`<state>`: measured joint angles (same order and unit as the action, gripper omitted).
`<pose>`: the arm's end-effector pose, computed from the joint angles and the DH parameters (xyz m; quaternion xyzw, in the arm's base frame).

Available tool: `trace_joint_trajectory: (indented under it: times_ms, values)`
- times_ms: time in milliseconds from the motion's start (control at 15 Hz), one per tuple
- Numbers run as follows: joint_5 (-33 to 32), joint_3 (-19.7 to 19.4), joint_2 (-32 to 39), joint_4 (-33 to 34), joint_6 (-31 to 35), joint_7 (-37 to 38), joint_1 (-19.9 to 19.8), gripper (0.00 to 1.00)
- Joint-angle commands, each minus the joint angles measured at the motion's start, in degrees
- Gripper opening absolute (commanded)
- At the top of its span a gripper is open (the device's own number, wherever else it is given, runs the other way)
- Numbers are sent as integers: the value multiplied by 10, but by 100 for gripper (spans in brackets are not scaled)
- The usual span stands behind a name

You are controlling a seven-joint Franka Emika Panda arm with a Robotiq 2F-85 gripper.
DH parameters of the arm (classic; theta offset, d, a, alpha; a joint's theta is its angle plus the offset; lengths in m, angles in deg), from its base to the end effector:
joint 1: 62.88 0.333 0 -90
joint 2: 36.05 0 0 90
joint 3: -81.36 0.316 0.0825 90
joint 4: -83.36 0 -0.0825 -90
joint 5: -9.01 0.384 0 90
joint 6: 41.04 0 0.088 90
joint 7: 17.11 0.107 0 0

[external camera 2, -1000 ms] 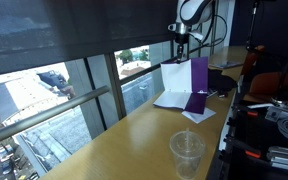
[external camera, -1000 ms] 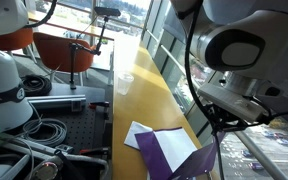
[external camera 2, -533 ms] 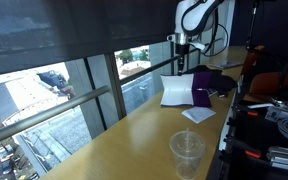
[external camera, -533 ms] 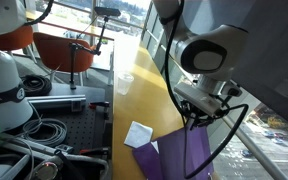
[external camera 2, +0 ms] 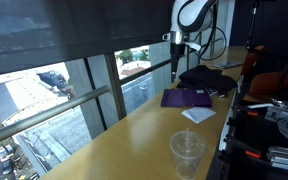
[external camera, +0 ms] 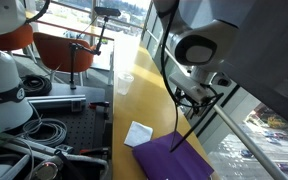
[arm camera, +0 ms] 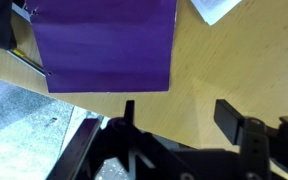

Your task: Close the white and purple folder.

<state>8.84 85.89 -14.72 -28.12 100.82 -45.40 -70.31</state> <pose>0.6324 -0.0347 0.3058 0.9730 0.2164 0.0801 0.0087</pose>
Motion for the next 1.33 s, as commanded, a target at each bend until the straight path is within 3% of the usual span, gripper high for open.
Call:
trace_joint_trajectory:
  times_ms: [0,200,533,1000,1267]
  values:
    - [98,32,-45,-3,-28,-11,-16,100]
    - [109,9,-85,-4,-75,52,2,100]
    - [41,-26,-169,-35,-148,174,28,100]
    - [28,-18,-293,-122,-272,234,63,100]
    - [3,-13,-359,-203,-259,249,81,100]
